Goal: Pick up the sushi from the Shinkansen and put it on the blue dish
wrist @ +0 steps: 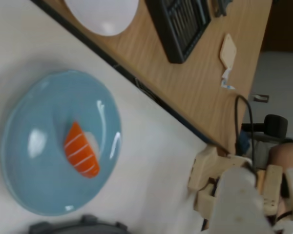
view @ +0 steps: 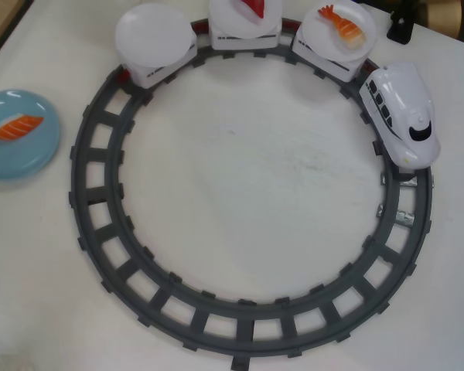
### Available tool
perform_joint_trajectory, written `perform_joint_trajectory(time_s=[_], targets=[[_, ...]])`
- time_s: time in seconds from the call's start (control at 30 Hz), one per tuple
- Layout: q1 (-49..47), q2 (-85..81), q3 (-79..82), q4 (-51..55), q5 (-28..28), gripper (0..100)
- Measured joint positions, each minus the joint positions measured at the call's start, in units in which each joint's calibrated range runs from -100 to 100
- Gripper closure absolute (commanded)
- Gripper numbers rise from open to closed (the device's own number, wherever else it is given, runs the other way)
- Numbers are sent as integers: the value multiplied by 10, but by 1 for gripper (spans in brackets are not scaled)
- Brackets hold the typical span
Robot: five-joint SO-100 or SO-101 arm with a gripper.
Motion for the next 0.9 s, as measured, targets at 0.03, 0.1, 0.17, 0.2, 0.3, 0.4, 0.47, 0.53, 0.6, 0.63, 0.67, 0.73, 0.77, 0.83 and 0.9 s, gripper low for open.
perform_joint_trajectory(time_s=[0.03, 0.1, 0.17, 0.2, 0.3, 0.4, 0.47, 0.53, 0.6, 0.63, 0.67, 0.73, 0.77, 0.83, 0.9], targets=[[0, -19, 34, -9, 0, 81], [0, -57, 95, -23, 0, 81], [5, -94, 154, -35, 0, 81], [11, -111, 180, -43, 0, 81], [32, -158, 252, -61, 0, 82], [33, -200, 315, -62, 0, 81], [34, -228, 352, -62, 0, 81], [38, -255, 385, -62, 0, 81], [39, -281, 414, -62, 0, 81], [38, -294, 430, -62, 0, 81], [36, -306, 446, -62, 0, 81], [35, -328, 477, -62, 0, 81], [35, -340, 491, -62, 0, 81], [35, -362, 515, -62, 0, 81], [34, -381, 539, -62, 0, 81]])
